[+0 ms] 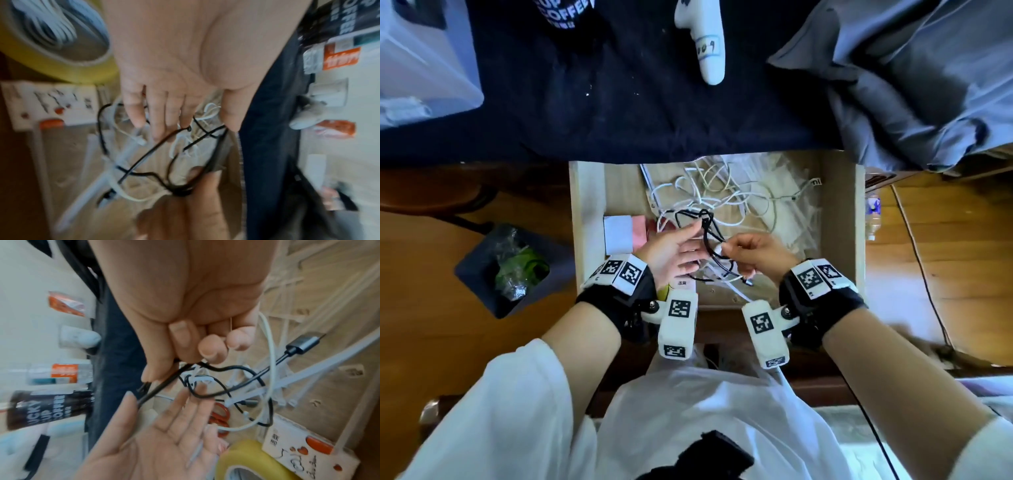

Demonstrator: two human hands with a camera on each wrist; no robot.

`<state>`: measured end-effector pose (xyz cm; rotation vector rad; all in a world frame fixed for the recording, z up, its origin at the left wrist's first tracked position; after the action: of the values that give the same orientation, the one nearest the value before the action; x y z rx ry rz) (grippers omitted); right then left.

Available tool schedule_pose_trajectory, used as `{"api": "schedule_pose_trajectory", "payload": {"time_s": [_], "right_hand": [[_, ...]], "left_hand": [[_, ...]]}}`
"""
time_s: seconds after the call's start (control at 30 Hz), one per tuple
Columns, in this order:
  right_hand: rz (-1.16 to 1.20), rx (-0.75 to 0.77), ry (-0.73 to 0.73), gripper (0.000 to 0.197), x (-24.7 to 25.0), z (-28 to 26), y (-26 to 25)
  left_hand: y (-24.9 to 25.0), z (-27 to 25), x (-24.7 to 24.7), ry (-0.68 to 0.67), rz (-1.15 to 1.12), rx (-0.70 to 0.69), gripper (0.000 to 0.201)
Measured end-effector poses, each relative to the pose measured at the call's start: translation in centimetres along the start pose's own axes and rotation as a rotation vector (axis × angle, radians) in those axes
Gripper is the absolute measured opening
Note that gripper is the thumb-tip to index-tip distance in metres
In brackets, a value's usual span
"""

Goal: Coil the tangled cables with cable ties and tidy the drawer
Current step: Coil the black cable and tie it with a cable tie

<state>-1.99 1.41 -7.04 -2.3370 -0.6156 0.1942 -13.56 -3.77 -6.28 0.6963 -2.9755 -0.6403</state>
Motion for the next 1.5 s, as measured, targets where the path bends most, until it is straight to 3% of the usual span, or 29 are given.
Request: {"api": "schedule_pose_trajectory", "payload": {"time_s": [0.1, 0.2, 0.23, 0.43, 0.57, 0.63, 0.77, 0.93, 1.03, 1.1, 1.27, 1.43, 1.5], "right_hand": [[-0.177, 0.065, -0.044, 0.006, 0.6, -2.2, -1.9], [-0.267, 0.112, -0.05, 0.003, 1.6, -3.5, -3.2], [-0.269, 0.129, -0.037, 0.002, 2.1, -3.7, -3.6], [0.06, 0.244, 0.324, 0.025, 9.3, -4.4, -7.4], [0.257, 0.213, 0.367, 0.042, 11.5, -5.1, -8.8], [0.271, 0.235, 0.372, 0.041, 11.9, -5.5, -9.5], [0.219, 0.241, 0.378, 0.032, 12.1, -5.5, -10.0], [0.113, 0.228, 0.393, 0.028, 12.3, -5.7, -9.8], [0.019, 0.227, 0.403, 0.024, 12.5, -5.6, -9.7], [0.005, 0.227, 0.411, 0.018, 12.5, -5.5, -10.0], [-0.025, 0.245, 0.414, 0.023, 11.5, -5.5, -11.6], [-0.198, 0.338, 0.382, 0.005, 9.7, -6.1, -13.2], [-0.329, 0.393, 0.413, 0.018, 9.5, -6.5, -13.7]], "left_hand": [[2.3, -1.0, -1.0, -0.029, -0.041, -0.077, 0.017], [4.4, -2.5, -1.1, 0.024, 0.042, -0.183, 0.003], [5.0, -2.8, -0.7, 0.054, 0.06, -0.221, 0.008], [9.0, -5.0, 2.8, 0.165, -0.073, -0.391, 0.015], [9.9, -6.0, 4.4, 0.184, -0.107, -0.404, 0.019], [9.8, -6.3, 4.6, 0.169, -0.147, -0.388, 0.019], [9.4, -6.9, 4.0, 0.126, -0.104, -0.383, 0.033], [9.4, -8.0, 3.4, 0.135, -0.048, -0.482, 0.019], [9.5, -8.7, 2.5, 0.116, -0.049, -0.509, 0.02], [10.0, -9.4, 1.7, 0.102, -0.08, -0.524, 0.021], [11.9, -11.3, 0.4, 0.059, -0.222, -0.577, 0.032], [12.5, -12.1, 0.2, 0.076, -0.24, -0.544, 0.032], [12.6, -12.3, 0.0, 0.067, -0.202, -0.548, 0.032]]}}
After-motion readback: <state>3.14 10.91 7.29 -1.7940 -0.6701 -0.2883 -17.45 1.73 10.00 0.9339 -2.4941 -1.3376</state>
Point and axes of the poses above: each hand's wrist, its own z-axis towards the middle knuckle, its own x-axis out of the back of the hand, y = z × x, the point moved 9 cm from there along z, towards the middle knuckle, and after that the axes turned 13 degrees about y, right-handed, at the moved point
